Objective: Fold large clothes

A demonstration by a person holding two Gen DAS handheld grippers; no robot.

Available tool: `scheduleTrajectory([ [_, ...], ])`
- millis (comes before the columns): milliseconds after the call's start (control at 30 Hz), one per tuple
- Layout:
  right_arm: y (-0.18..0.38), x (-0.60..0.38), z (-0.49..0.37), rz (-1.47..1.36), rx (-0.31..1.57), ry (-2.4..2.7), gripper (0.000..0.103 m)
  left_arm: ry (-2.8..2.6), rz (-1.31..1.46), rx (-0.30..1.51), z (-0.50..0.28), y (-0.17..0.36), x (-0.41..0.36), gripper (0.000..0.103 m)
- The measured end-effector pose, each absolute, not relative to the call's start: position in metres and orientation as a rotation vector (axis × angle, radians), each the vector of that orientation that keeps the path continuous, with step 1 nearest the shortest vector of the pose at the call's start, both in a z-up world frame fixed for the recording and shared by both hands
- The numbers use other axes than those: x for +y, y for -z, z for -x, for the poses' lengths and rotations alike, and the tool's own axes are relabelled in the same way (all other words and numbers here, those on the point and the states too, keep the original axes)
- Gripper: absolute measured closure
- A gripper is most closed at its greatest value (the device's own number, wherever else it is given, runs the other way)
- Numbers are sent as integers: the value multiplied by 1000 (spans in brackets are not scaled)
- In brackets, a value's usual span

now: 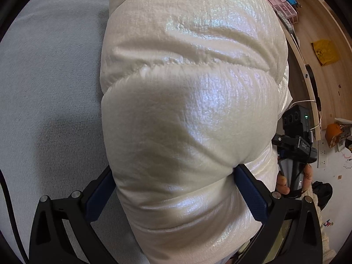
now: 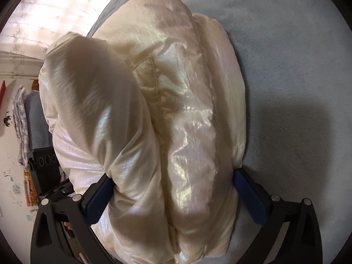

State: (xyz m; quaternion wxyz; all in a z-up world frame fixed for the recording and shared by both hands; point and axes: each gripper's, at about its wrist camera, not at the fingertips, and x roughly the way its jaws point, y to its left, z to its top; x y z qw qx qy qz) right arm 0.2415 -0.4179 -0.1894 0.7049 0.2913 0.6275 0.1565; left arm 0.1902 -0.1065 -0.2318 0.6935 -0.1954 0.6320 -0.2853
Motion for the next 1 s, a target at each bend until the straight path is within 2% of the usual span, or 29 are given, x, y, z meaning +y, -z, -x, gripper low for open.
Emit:
scheduleTrajectory([
  [333, 233, -436, -257, -856, 1363, -522, 0, 661, 518, 1429, -200, 251, -97, 0],
  [600, 237, -427, -270, -863, 1350, -592, 0, 676, 606, 1429, -207, 264, -87, 0],
  [767, 236, -424, -267, -851, 1267, -640, 0, 666, 654, 1400, -212, 271, -83, 0],
  [867, 230, -423, -261, -843, 1199, -652, 0, 639, 613, 1323, -205, 262, -88, 0],
  [900, 227, -423, -258, -838, 1183, -661, 1, 637, 584, 1297, -203, 257, -89, 1],
  [1000, 217, -426, -252, -839, 1131, -706, 14, 643, 505, 1219, -197, 239, -89, 7],
])
